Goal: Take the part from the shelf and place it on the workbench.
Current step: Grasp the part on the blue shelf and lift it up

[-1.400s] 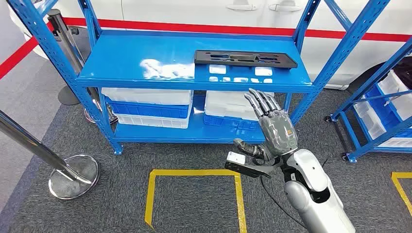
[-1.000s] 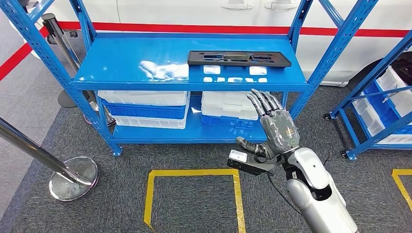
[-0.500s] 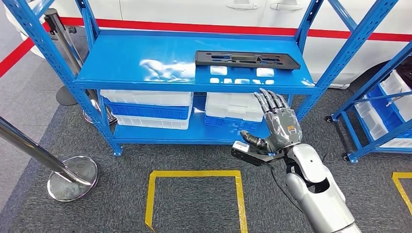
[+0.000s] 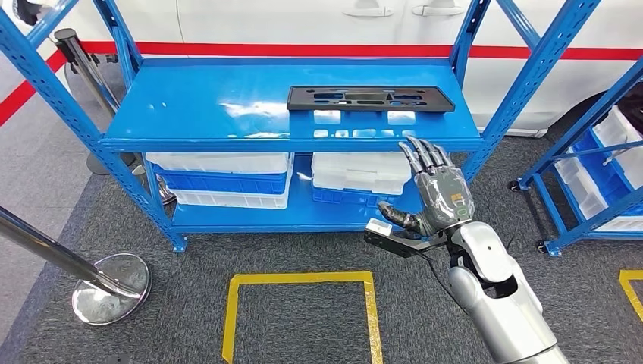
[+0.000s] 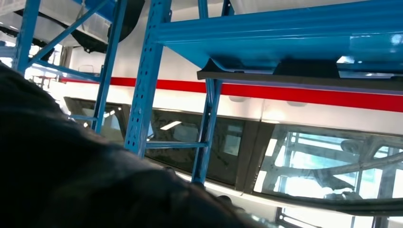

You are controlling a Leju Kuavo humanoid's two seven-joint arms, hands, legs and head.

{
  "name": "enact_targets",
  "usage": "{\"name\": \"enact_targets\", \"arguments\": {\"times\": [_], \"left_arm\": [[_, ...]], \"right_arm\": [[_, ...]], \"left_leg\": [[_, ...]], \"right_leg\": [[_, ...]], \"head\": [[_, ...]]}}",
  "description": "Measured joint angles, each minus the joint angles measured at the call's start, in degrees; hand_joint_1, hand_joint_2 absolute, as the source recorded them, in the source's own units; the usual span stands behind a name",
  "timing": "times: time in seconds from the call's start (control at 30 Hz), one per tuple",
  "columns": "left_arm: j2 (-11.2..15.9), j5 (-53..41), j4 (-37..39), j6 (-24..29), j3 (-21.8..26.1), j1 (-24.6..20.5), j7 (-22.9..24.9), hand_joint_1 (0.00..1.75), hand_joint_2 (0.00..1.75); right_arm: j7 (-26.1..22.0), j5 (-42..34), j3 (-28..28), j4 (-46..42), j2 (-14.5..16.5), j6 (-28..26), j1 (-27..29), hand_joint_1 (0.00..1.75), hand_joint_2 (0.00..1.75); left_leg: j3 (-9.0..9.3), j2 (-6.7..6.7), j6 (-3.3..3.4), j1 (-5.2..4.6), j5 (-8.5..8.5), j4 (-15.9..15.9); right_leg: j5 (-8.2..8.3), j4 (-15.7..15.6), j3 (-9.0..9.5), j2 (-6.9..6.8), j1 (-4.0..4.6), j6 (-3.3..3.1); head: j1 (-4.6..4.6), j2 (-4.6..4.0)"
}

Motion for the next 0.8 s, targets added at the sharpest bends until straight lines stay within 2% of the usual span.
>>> {"name": "enact_targets", "arguments": {"times": [0.03,0.07,0.1,0.13,0.23,0.3,0.33,0.4,0.43,0.47,0.5,0.57,0.6,0.63,0.7,0.77,0.8], "left_arm": [[0.01,0.01,-0.03,0.01,0.00,0.01,0.00,0.00,0.00],[0.01,0.05,-0.06,0.04,-0.01,-0.01,0.00,0.00,0.00],[0.02,0.13,-0.09,0.09,-0.05,-0.05,0.00,0.00,0.00],[0.02,0.21,-0.12,0.16,-0.09,-0.05,0.00,0.00,0.00],[0.00,0.50,-0.14,0.41,-0.21,0.03,0.00,0.00,0.00],[-0.04,0.93,-0.20,0.67,-0.34,0.08,0.00,0.00,0.00],[-0.06,1.26,-0.29,0.83,-0.45,0.14,0.00,0.00,0.00],[-0.06,1.86,-0.51,1.16,-0.64,0.26,0.00,0.00,0.00],[-0.05,2.08,-0.58,1.27,-0.69,0.32,0.00,0.00,0.00],[-0.05,2.22,-0.63,1.34,-0.72,0.41,0.00,0.00,0.00],[-0.06,2.32,-0.66,1.37,-0.75,0.51,0.00,0.00,0.00],[-0.10,2.42,-0.86,1.29,-0.89,0.73,0.00,0.00,0.00],[-0.11,2.43,-0.96,1.23,-0.96,0.75,0.00,0.00,0.00],[-0.13,2.40,-1.04,1.17,-1.02,0.77,0.00,0.00,0.00],[-0.20,2.23,-1.07,1.06,-1.08,0.78,0.00,0.00,0.00],[-0.27,1.97,-1.09,0.99,-1.11,0.77,0.00,0.00,0.00],[-0.28,1.86,-1.11,0.98,-1.13,0.72,0.00,0.00,0.00]], "right_arm": [[-0.02,-0.03,0.00,0.02,0.06,0.00,0.00,0.00,0.00],[-0.09,-0.10,0.00,0.03,0.12,-0.01,-0.01,0.00,0.00],[-0.21,-0.18,0.00,0.03,0.17,-0.01,-0.02,0.00,0.00],[-0.36,-0.32,0.00,0.02,0.22,0.00,-0.02,0.00,0.00],[-0.69,-0.86,0.02,-0.41,0.34,0.07,0.16,0.00,0.00],[-0.90,-1.55,0.01,-1.13,0.42,0.34,0.32,0.00,0.00],[-1.07,-1.99,-0.02,-1.45,0.42,0.55,0.44,0.00,0.00],[-1.50,-2.87,-0.04,-1.95,0.43,0.97,0.99,0.00,0.00],[-1.68,-3.26,-0.03,-2.23,0.43,1.15,1.41,0.00,0.00],[-1.84,-3.64,-0.02,-2.59,0.44,1.34,1.78,0.00,0.44],[-1.97,-4.02,-0.01,-3.01,0.44,1.52,2.04,0.00,0.87],[-2.14,-4.64,0.00,-3.90,0.44,1.74,2.22,0.00,1.75],[-2.20,-4.87,0.01,-4.25,0.44,1.82,2.23,0.00,1.75],[-2.25,-5.03,0.01,-4.53,0.44,1.92,2.24,0.00,1.75],[-2.24,-5.25,0.02,-4.92,0.44,2.12,2.28,0.00,1.75],[-2.10,-5.36,-0.02,-5.41,0.51,2.15,2.40,0.00,1.75],[-2.00,-5.35,-0.03,-5.62,0.62,2.09,2.42,0.00,1.75]], "left_leg": [[1.30,0.02,0.08,0.00,2.40,-3.57],[2.78,0.03,0.18,-0.06,3.99,-6.99],[3.97,-0.02,0.39,-0.11,4.89,-9.59],[4.64,-0.06,0.60,-0.23,5.02,-10.98],[5.12,-0.17,1.25,-0.41,4.69,-11.75],[5.80,-0.16,1.81,-0.17,4.65,-12.39],[6.16,-0.15,2.06,-0.07,4.56,-12.63],[6.66,-0.16,2.30,-0.06,4.15,-12.76],[6.93,-0.17,2.30,-0.06,3.88,-12.76],[7.30,-0.19,2.23,-0.06,3.55,-12.75],[7.81,-0.20,2.10,-0.05,3.18,-12.76],[8.93,-0.19,1.75,0.05,2.35,-12.88],[9.37,-0.19,1.51,0.05,2.01,-12.99],[9.58,-0.18,1.23,0.08,1.79,-13.15],[9.75,-0.12,0.60,0.14,1.59,-13.64],[10.19,0.12,-0.04,0.22,1.15,-13.81],[10.06,0.21,-0.20,0.22,0.58,-12.77]], "right_leg": [[-0.49,0.40,0.22,0.07,-0.02,0.13],[-1.01,0.84,0.35,0.10,0.06,0.37],[-1.47,1.25,0.39,0.12,0.12,0.64],[-1.78,1.53,0.36,0.12,0.12,0.94],[-2.14,1.61,0.31,0.12,-0.07,1.76],[-3.24,3.52,-0.43,0.12,-0.30,2.43],[-4.30,6.03,-1.70,0.12,-0.55,2.79],[-6.77,13.31,-5.98,0.12,-1.10,3.43],[-7.19,16.12,-8.00,0.11,-1.39,3.66],[-6.57,17.18,-9.23,0.10,-1.63,3.83],[-4.76,16.03,-9.30,0.09,-1.81,3.90],[0.33,8.93,-6.74,0.06,-1.95,3.78],[1.92,5.58,-5.36,0.03,-1.74,3.59],[2.44,3.13,-4.26,-0.02,-1.46,3.23],[1.70,1.59,-3.58,-0.09,-0.85,2.47],[1.39,0.42,-2.51,-0.03,-0.88,1.77],[1.27,-0.21,-1.68,-0.03,-0.95,1.37]], "head": [[0.00,0.00],[0.01,-0.01],[0.04,0.00],[0.07,0.00],[0.09,0.01],[0.11,0.02],[0.13,0.02],[0.14,0.01],[0.14,0.01],[0.14,0.00],[0.14,0.00],[0.15,0.00],[0.15,0.01],[0.17,0.01],[0.17,0.01],[0.15,0.01],[0.13,0.01]]}}
